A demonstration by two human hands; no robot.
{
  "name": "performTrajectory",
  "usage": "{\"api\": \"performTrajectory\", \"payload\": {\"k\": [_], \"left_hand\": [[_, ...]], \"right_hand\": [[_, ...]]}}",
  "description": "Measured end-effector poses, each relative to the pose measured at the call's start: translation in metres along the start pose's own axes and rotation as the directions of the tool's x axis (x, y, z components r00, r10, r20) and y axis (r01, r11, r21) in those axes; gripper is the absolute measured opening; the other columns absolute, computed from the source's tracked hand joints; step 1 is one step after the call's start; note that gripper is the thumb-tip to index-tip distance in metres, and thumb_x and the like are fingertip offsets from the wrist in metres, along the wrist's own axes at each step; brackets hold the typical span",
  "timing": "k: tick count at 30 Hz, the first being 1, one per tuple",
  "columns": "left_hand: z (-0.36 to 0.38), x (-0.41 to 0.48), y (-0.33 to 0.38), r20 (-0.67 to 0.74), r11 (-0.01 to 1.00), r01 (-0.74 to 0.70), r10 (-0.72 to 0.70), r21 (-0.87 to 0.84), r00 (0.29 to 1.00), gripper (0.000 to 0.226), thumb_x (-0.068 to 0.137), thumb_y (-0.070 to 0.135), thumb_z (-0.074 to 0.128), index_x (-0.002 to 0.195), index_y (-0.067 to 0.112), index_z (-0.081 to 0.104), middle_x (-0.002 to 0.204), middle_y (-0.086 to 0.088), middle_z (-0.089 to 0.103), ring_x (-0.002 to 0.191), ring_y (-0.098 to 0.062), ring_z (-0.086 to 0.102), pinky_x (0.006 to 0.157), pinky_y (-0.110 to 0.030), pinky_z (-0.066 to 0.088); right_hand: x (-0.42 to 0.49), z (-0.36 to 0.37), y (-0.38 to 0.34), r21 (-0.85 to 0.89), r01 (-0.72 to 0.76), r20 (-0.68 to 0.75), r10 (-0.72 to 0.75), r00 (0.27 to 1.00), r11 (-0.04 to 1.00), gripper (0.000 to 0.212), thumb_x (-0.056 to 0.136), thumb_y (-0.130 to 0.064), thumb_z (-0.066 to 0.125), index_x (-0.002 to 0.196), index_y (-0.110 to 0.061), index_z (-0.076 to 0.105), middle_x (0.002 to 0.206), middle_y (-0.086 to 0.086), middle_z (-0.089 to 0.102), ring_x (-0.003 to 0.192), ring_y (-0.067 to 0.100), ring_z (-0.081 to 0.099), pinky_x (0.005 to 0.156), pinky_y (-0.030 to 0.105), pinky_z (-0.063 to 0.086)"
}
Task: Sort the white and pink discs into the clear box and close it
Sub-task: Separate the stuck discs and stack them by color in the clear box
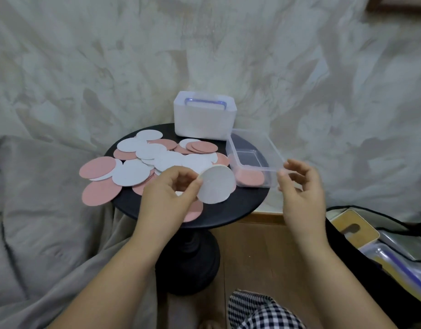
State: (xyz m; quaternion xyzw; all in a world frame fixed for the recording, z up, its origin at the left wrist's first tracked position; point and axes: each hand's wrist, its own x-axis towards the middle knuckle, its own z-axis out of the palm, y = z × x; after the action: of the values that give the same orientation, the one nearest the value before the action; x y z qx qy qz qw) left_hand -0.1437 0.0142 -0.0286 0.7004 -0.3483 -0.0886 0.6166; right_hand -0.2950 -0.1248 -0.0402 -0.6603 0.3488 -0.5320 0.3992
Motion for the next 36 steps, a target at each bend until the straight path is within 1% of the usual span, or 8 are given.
{"api": "performTrajectory", "payload": {"k": [5, 8, 10, 14, 18, 22, 27, 36], "left_hand": [[0.006, 0.011, 0.008, 0.0, 0.986, 0.079, -0.079, -0.147, 0.997, 0.007, 0.083, 0.009, 0.066, 0.079, 0.014, 0.064, 0.079, -0.004, 0.067, 0.071, -0.015, 0.066, 0.059, -0.016, 0.053], [0.009, 0.013, 0.01, 0.014, 0.964, 0.137, -0.137, -0.228, 0.99, 0.007, 0.084, 0.008, 0.065, 0.079, 0.012, 0.063, 0.078, -0.006, 0.066, 0.067, -0.013, 0.066, 0.059, -0.018, 0.055], [0.01, 0.013, 0.009, 0.02, 0.958, 0.156, -0.156, -0.239, 0.988, 0.007, 0.084, 0.008, 0.065, 0.078, 0.012, 0.063, 0.077, -0.005, 0.067, 0.066, -0.012, 0.066, 0.06, -0.019, 0.055], [0.012, 0.012, 0.008, 0.016, 0.952, 0.182, -0.184, -0.245, 0.983, 0.008, 0.084, 0.008, 0.065, 0.078, 0.012, 0.063, 0.078, -0.005, 0.067, 0.065, -0.011, 0.067, 0.062, -0.02, 0.056], [0.017, 0.018, 0.018, 0.042, 0.947, 0.175, -0.17, -0.27, 0.984, 0.008, 0.085, 0.008, 0.064, 0.08, 0.013, 0.064, 0.079, -0.001, 0.067, 0.077, -0.021, 0.069, 0.057, -0.015, 0.052], [0.025, 0.032, 0.038, 0.088, 0.975, 0.047, -0.028, -0.218, 0.996, 0.011, 0.083, 0.008, 0.066, 0.077, 0.017, 0.067, 0.073, 0.006, 0.068, 0.075, -0.012, 0.067, 0.065, -0.023, 0.057], [0.038, 0.059, 0.07, 0.377, 0.921, -0.317, 0.216, 0.228, 0.901, 0.009, 0.079, 0.019, 0.071, 0.074, 0.026, 0.067, 0.071, 0.017, 0.064, 0.064, 0.01, 0.056, 0.064, -0.005, 0.043], [0.055, 0.081, 0.074, 0.712, 0.655, -0.604, 0.14, 0.454, 0.688, 0.007, 0.082, 0.021, 0.067, 0.085, 0.024, 0.073, 0.08, 0.012, 0.069, 0.072, -0.002, 0.058, 0.07, -0.022, 0.048]], "right_hand": [[0.041, -0.001, 0.006, -0.126, -0.322, 0.115, 0.336, 0.935, 0.938, 0.053, 0.094, -0.04, 0.047, 0.139, -0.015, 0.037, 0.133, 0.0, 0.049, 0.118, 0.018, 0.049, 0.104, 0.041, 0.039], [0.047, 0.002, 0.008, -0.115, -0.438, 0.248, 0.452, 0.857, 0.892, 0.028, 0.096, -0.034, 0.046, 0.111, -0.014, 0.057, 0.097, -0.004, 0.06, 0.092, 0.013, 0.055, 0.098, 0.036, 0.043], [0.044, -0.001, 0.012, -0.096, -0.474, 0.285, 0.48, 0.829, 0.875, 0.023, 0.095, -0.034, 0.047, 0.095, -0.016, 0.062, 0.094, -0.001, 0.062, 0.087, 0.012, 0.057, 0.096, 0.038, 0.046], [0.033, -0.007, 0.018, 0.015, -0.524, 0.304, 0.495, 0.814, 0.851, 0.034, 0.094, -0.032, 0.049, 0.127, -0.022, 0.049, 0.106, -0.003, 0.057, 0.107, 0.021, 0.056, 0.098, 0.036, 0.046], [0.018, -0.017, 0.016, 0.096, -0.482, 0.354, 0.423, 0.834, 0.871, 0.015, 0.095, -0.026, 0.05, 0.107, -0.036, 0.049, 0.102, -0.009, 0.061, 0.105, 0.017, 0.061, 0.099, 0.035, 0.046], [0.007, -0.021, 0.007, 0.18, -0.43, 0.356, 0.349, 0.867, 0.885, 0.019, 0.093, -0.021, 0.052, 0.091, -0.04, 0.056, 0.092, -0.012, 0.07, 0.098, 0.007, 0.064, 0.094, 0.025, 0.048], [0.0, -0.025, -0.003, 0.225, -0.371, 0.38, 0.27, 0.885, 0.901, 0.024, 0.09, -0.019, 0.054, 0.107, -0.034, 0.061, 0.093, -0.021, 0.071, 0.098, -0.002, 0.064, 0.091, 0.016, 0.047], [-0.01, -0.036, -0.014, 0.305, -0.362, 0.377, 0.238, 0.895, 0.881, 0.034, 0.069, -0.029, 0.061, 0.103, -0.034, 0.064, 0.098, -0.015, 0.071, 0.094, -0.002, 0.065, 0.077, 0.012, 0.051]]}}
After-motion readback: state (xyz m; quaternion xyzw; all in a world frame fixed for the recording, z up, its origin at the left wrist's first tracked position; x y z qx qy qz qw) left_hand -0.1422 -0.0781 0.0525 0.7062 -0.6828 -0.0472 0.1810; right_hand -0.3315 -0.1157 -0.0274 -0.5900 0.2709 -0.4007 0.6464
